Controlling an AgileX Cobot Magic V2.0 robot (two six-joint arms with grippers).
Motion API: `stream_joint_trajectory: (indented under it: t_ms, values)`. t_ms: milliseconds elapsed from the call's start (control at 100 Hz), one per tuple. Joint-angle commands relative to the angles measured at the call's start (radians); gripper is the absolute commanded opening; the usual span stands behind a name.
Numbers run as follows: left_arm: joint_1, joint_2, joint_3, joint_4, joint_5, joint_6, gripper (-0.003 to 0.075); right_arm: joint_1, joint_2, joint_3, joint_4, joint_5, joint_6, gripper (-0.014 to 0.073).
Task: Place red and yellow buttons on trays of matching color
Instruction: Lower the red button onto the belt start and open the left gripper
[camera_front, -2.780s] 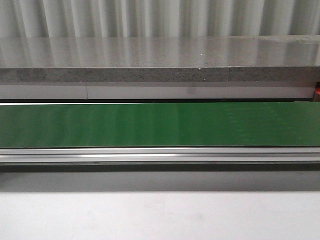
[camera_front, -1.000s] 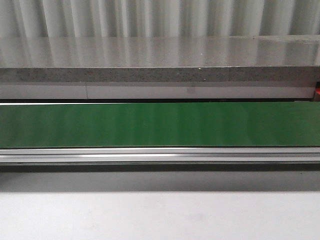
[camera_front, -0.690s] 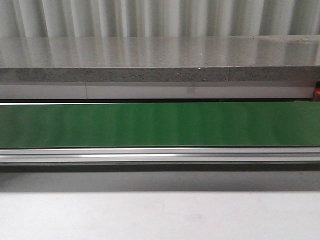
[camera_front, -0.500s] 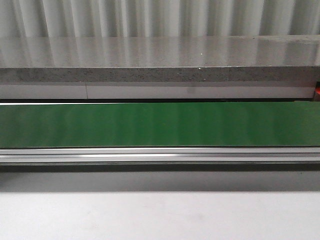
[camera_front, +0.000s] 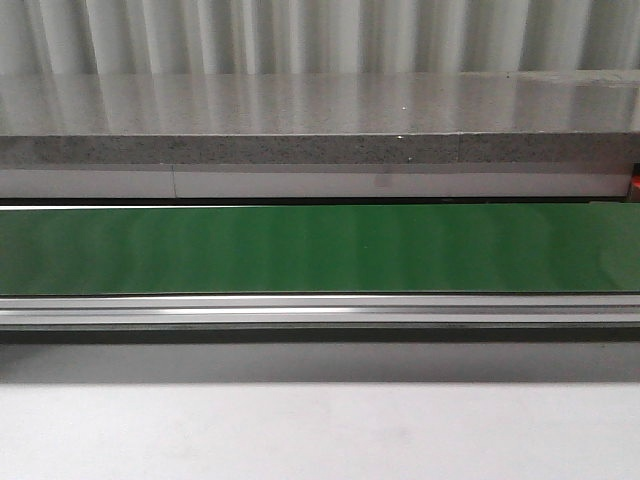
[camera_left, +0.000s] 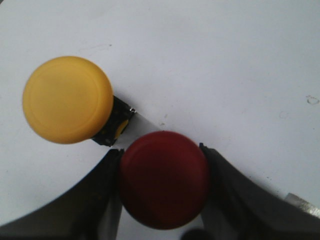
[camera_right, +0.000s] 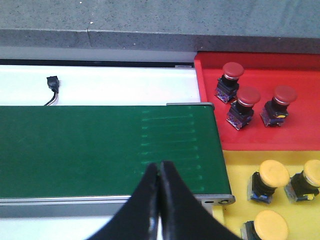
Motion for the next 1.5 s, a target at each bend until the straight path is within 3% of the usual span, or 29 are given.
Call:
stream_joint_trajectory:
  t_ms: [0,310,740,1090,1490]
  values:
    - [0.001,-0.072,-0.027,0.004,-0.020,-0.003,0.0003,-0.001,0.000,-0.025,-0.004,-0.071,-0.010,-0.0067]
    - [-0.014,-0.251,-0.027,0.004,0.010,0.095,-0.0020,-0.001,0.000,-0.025,-0.004,-0.071,-0.010,-0.0067]
    - [-0.162,-0.410,-0.013,0.004,0.236,0.282,-0.0020,-0.001,0.000,-0.025,-0.004,-0.071,-0.010,-0.0067]
    - [-0.267,-0.410,0.079,-0.013,0.228,0.282,-0.0020,-0.001,0.000,-0.025,-0.004,-0.071,-0.010,-0.0067]
    - [-0.272,-0.410,0.122,-0.021,0.204,0.282,-0.0019,-0.001,0.000,-0.025,-0.004,-0.071,-0.010,-0.0067]
